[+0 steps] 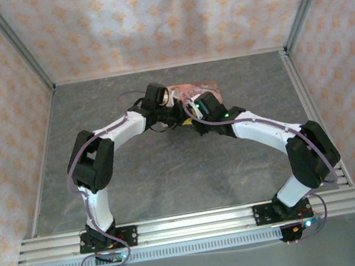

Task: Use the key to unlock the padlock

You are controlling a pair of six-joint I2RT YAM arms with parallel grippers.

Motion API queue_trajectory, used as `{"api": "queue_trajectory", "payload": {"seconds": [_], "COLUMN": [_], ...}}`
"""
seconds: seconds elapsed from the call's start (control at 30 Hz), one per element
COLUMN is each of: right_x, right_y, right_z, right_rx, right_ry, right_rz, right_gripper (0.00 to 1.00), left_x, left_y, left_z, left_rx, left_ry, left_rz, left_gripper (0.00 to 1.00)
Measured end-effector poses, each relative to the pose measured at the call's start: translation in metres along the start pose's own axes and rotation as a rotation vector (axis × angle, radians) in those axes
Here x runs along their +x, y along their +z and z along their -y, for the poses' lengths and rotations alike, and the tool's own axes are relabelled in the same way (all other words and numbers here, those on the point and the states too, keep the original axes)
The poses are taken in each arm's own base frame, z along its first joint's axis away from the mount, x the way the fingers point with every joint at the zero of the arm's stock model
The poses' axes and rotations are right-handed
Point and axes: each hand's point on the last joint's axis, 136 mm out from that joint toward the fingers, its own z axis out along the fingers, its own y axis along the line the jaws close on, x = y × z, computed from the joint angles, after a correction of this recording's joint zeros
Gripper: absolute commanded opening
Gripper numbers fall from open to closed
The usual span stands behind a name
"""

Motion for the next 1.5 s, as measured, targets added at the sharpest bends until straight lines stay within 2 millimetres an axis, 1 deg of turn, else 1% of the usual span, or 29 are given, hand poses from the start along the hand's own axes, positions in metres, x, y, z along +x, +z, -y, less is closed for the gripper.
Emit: {"api": "queue_trajectory", "payload": {"seconds": [0.03, 0.17, 0.37, 0.57, 0.63, 0.77, 0.9, 0.97, 1.0, 1.03, 1.1, 1.13, 1.17, 1.27, 1.33, 1.4, 1.47, 1.5], "right_x": [0.0, 0.0, 0.002, 0.007, 0.01, 0.017, 0.023, 0.025, 0.026, 0.027, 0.028, 0.029, 0.03, 0.039, 0.044, 0.048, 0.049, 0.049], "right_y": [0.0, 0.0, 0.0, 0.002, 0.003, 0.007, 0.012, 0.014, 0.015, 0.016, 0.016, 0.017, 0.017, 0.019, 0.021, 0.021, 0.021, 0.02], "right_z": [0.0, -0.001, -0.004, -0.006, -0.008, -0.011, -0.015, -0.017, -0.017, -0.018, -0.018, -0.018, -0.018, -0.017, -0.016, -0.016, -0.015, -0.014], "right_rx": [0.0, -0.002, -0.036, -0.142, -0.181, -0.25, -0.276, -0.284, -0.286, -0.288, -0.291, -0.291, -0.29, -0.285, -0.278, -0.274, -0.269, -0.267], "right_ry": [-0.005, -0.018, -0.005, 0.078, 0.115, 0.201, 0.236, 0.243, 0.245, 0.247, 0.256, 0.263, 0.266, 0.269, 0.272, 0.275, 0.276, 0.276], "right_rz": [0.0, -0.001, -0.01, -0.027, -0.032, -0.04, -0.054, -0.064, -0.067, -0.067, -0.068, -0.068, -0.07, -0.086, -0.097, -0.105, -0.104, -0.102], "right_gripper": [0.09, 0.0, 0.0, 0.0, 0.0, 0.0, 0.0, 0.0, 0.01, 0.05, 0.21, 0.26, 0.29, 0.3, 0.3, 0.3, 0.3, 0.3], "left_x": [0.0, 0.0, 0.002, 0.004, 0.005, 0.008, 0.012, 0.013, 0.013, 0.014, 0.014, 0.014, 0.013, 0.013, 0.014, 0.017, 0.021, 0.024], "left_y": [0.0, 0.0, 0.0, 0.0, 0.0, 0.001, 0.002, 0.003, 0.003, 0.003, 0.004, 0.004, 0.004, 0.004, 0.005, 0.006, 0.006, 0.007], "left_z": [0.0, -0.001, -0.003, -0.008, -0.011, -0.021, -0.03, -0.033, -0.035, -0.036, -0.037, -0.037, -0.037, -0.037, -0.04, -0.046, -0.055, -0.059], "left_rx": [-0.001, -0.004, -0.012, -0.025, -0.032, -0.056, -0.073, -0.08, -0.084, -0.085, -0.085, -0.083, -0.081, -0.079, -0.082, -0.095, -0.112, -0.119], "left_ry": [-0.001, -0.004, -0.005, 0.0, -0.001, -0.002, -0.008, -0.009, -0.007, -0.006, -0.006, -0.004, -0.001, 0.002, 0.005, 0.001, -0.008, -0.014], "left_rz": [0.0, -0.002, -0.007, -0.013, -0.014, -0.016, -0.02, -0.022, -0.021, -0.02, -0.019, -0.018, -0.016, -0.013, -0.014, -0.015, -0.02, -0.025], "left_gripper": [0.0, 0.0, 0.0, 0.1, 0.12, 0.12, 0.13, 0.15, 0.17, 0.19, 0.19, 0.19, 0.19, 0.2, 0.23, 0.26, 0.33, 0.33]}}
